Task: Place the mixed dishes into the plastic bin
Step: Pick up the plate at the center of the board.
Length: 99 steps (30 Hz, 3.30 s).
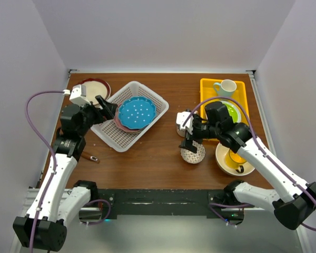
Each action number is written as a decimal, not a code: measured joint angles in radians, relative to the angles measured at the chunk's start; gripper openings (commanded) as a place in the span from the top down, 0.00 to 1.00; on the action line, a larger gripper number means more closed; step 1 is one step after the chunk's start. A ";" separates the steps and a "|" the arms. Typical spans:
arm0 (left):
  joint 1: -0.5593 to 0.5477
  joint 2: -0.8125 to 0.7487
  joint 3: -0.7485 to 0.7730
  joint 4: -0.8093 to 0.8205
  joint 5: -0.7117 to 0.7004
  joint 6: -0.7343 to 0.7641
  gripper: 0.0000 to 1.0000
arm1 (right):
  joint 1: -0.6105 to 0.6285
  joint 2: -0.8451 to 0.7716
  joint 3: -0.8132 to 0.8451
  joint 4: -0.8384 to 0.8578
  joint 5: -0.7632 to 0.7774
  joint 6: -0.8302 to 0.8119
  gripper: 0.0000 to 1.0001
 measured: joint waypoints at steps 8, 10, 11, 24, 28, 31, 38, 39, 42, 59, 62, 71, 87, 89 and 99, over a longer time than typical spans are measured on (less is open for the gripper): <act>0.001 0.036 0.034 -0.008 0.018 0.023 0.00 | 0.000 0.037 0.040 0.008 0.049 0.048 0.02; 0.004 0.052 0.036 -0.001 0.023 0.025 0.00 | 0.000 0.040 0.051 0.016 0.065 0.066 0.02; 0.007 0.063 0.036 0.003 0.028 0.025 0.00 | 0.000 0.041 0.057 0.019 0.076 0.074 0.02; 0.028 0.154 0.039 0.051 0.050 0.038 0.00 | -0.034 0.116 0.082 0.074 0.103 0.170 0.02; 0.041 0.169 0.039 0.063 0.049 0.054 0.00 | -0.070 0.131 0.093 0.073 0.094 0.179 0.02; 0.064 0.172 0.039 0.076 0.049 0.059 0.00 | -0.101 0.143 0.105 0.072 0.079 0.183 0.02; 0.123 0.197 0.039 0.112 0.054 0.055 0.00 | -0.142 0.151 0.114 0.072 0.041 0.188 0.02; 0.135 0.209 0.039 0.120 0.056 0.050 0.00 | -0.146 0.152 0.114 0.072 0.036 0.188 0.02; 0.203 0.258 0.034 0.163 0.098 0.022 0.02 | -0.154 0.171 0.124 0.067 0.020 0.188 0.02; 0.525 0.790 0.165 0.280 0.221 -0.203 0.16 | -0.164 0.318 0.226 0.060 -0.143 0.187 0.02; 0.525 0.839 0.247 0.237 0.144 -0.202 0.20 | -0.164 0.301 0.214 0.061 -0.166 0.187 0.02; 0.525 0.982 0.393 0.137 0.020 -0.177 0.30 | -0.164 0.289 0.198 0.068 -0.200 0.184 0.02; 0.507 1.146 0.570 0.053 -0.015 -0.131 0.44 | -0.165 0.285 0.182 0.075 -0.212 0.181 0.02; 0.500 1.160 0.584 0.047 -0.018 -0.129 0.49 | -0.166 0.285 0.182 0.075 -0.212 0.180 0.02; 0.482 1.204 0.615 0.037 -0.030 -0.124 0.69 | -0.171 0.285 0.182 0.075 -0.213 0.180 0.02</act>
